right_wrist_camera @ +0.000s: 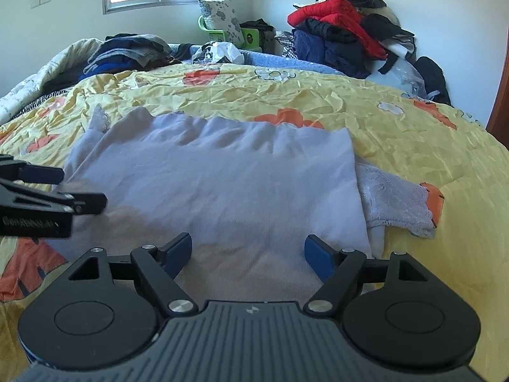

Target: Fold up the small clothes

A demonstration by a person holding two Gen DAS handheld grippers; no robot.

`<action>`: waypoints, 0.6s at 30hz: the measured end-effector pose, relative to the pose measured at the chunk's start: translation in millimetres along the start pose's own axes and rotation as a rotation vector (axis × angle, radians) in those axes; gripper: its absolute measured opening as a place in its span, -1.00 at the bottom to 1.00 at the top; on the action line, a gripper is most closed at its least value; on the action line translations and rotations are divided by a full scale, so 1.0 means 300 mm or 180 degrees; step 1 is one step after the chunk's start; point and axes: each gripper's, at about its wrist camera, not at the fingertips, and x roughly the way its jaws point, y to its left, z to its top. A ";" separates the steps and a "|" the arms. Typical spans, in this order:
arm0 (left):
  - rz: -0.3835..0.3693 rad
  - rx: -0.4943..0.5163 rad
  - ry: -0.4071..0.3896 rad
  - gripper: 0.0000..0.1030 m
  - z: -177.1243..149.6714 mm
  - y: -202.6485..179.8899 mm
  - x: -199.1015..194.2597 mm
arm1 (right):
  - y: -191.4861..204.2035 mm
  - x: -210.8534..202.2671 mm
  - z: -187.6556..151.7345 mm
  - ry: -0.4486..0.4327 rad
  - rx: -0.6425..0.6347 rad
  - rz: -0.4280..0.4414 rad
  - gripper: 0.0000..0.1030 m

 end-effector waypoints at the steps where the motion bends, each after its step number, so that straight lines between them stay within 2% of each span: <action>1: 0.0004 -0.0010 0.0004 0.46 0.000 0.004 -0.003 | -0.001 0.004 -0.003 0.0016 0.0004 -0.0003 0.57; 6: 0.0085 -0.0180 -0.0074 0.48 0.011 0.065 -0.024 | 0.004 -0.015 0.001 -0.0001 0.0085 0.0026 0.57; 12: 0.0206 -0.0315 -0.0044 0.49 0.069 0.140 0.006 | 0.105 -0.062 0.014 -0.0156 -0.0197 0.0131 0.56; 18: 0.0217 -0.0407 0.0006 0.50 0.087 0.189 0.038 | 0.190 -0.107 0.013 -0.0274 -0.0346 0.0222 0.56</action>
